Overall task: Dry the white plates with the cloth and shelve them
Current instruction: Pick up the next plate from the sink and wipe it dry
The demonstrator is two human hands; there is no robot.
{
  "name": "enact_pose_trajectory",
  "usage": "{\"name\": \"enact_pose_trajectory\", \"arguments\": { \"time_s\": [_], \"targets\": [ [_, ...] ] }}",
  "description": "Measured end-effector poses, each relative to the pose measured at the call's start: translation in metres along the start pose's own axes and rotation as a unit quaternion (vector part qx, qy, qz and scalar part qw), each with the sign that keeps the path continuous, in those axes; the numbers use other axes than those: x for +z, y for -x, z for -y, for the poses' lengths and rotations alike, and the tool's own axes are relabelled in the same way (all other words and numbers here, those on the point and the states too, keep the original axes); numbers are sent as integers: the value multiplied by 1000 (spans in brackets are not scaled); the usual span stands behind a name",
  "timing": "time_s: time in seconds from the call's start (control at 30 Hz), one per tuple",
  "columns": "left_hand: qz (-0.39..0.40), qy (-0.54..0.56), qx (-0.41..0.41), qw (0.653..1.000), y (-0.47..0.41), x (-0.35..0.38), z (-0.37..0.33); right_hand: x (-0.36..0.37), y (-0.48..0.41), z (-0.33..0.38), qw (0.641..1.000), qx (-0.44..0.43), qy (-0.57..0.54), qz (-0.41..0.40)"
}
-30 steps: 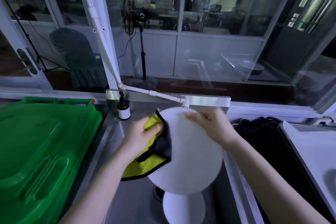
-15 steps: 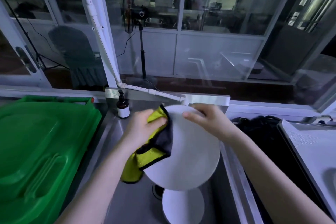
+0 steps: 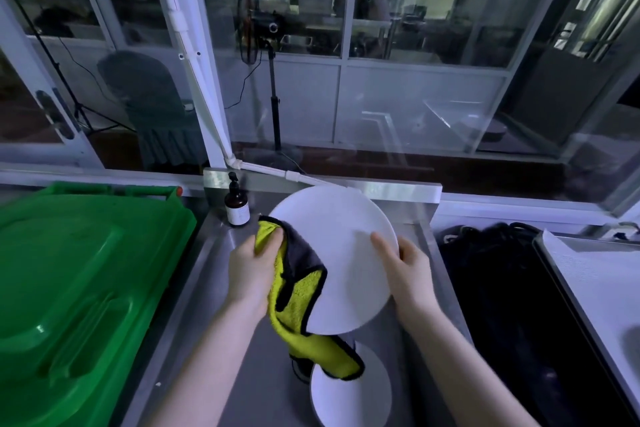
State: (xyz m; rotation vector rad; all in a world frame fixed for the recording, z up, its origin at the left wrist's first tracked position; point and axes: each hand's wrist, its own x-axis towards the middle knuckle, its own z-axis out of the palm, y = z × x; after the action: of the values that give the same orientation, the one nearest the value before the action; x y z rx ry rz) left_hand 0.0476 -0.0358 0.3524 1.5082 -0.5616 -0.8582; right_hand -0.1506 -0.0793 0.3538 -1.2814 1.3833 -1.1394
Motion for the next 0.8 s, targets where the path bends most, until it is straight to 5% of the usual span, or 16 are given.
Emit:
{"name": "enact_pose_trajectory", "arguments": {
  "time_s": [0.07, 0.17, 0.27, 0.33, 0.4, 0.47, 0.53, 0.63, 0.8],
  "targets": [
    [49, -86, 86, 991, -7, -6, -8, -16, -14, 19, 994, -58, 41, 87],
    [178, -231, 225, 930, -8, 4, -23, -22, -25, 50, 937, -161, 170, 260],
    [250, -276, 273, 887, -8, 13, -25, -13, -27, 57, 882, -247, 297, 270],
    [232, -254, 249, 905, -7, 11, -16, -16, -28, 53, 890, -268, 294, 223],
    [129, -192, 189, 954, -3, 9, -1, -20, -28, 45, 931, -238, 240, 135],
    [10, -86, 83, 993, 7, 12, 14, -16, -22, 32, 983, -147, 109, 5],
    [-40, -13, -11, 999, 13, 17, 24, -5, -12, 14, 996, -42, -29, -73],
    [-14, -24, -1, 1000, 7, 10, 23, -7, -8, 1, 998, -25, -42, -28],
    [93, -138, 156, 974, -9, -1, -6, -28, -28, 48, 962, -132, 111, 211]
  ]
}}
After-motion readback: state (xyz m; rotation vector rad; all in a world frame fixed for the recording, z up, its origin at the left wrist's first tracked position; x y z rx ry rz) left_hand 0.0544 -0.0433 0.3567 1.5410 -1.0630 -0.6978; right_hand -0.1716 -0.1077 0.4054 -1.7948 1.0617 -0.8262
